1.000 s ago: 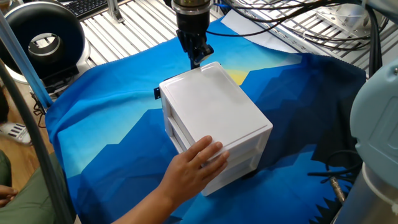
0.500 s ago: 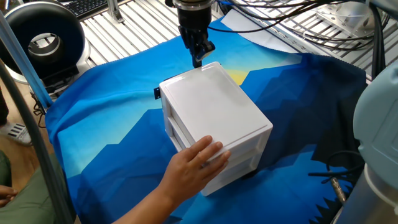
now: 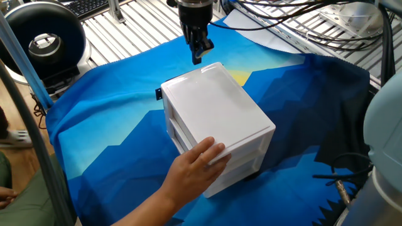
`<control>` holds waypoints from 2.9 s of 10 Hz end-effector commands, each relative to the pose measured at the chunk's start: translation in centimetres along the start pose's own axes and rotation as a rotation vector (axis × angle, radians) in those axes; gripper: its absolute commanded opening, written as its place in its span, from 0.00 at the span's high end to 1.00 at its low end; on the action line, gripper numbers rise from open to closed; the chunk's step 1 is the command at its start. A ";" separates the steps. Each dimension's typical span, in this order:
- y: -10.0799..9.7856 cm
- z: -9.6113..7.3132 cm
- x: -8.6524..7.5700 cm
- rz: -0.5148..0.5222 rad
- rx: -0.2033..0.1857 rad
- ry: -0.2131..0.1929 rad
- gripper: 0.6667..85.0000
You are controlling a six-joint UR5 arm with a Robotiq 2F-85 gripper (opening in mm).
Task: Take something out of a drawer
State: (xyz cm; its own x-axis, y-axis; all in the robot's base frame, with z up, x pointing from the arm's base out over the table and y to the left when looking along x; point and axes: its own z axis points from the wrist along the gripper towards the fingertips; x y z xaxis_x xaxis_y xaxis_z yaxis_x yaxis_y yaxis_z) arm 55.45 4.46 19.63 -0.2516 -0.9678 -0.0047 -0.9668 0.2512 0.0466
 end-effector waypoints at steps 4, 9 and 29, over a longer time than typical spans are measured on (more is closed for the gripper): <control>-1.6 0.2 -1.3 -0.002 0.005 -0.029 1.00; -1.1 1.7 -1.7 -0.018 -0.021 -0.040 1.00; -0.7 3.5 -1.1 -0.068 -0.079 -0.044 1.00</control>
State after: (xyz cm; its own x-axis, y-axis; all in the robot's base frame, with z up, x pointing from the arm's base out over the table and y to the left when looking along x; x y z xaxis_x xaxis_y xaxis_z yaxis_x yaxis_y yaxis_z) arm 56.00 5.22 15.99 -0.1900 -0.9808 -0.0429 -0.9746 0.1832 0.1286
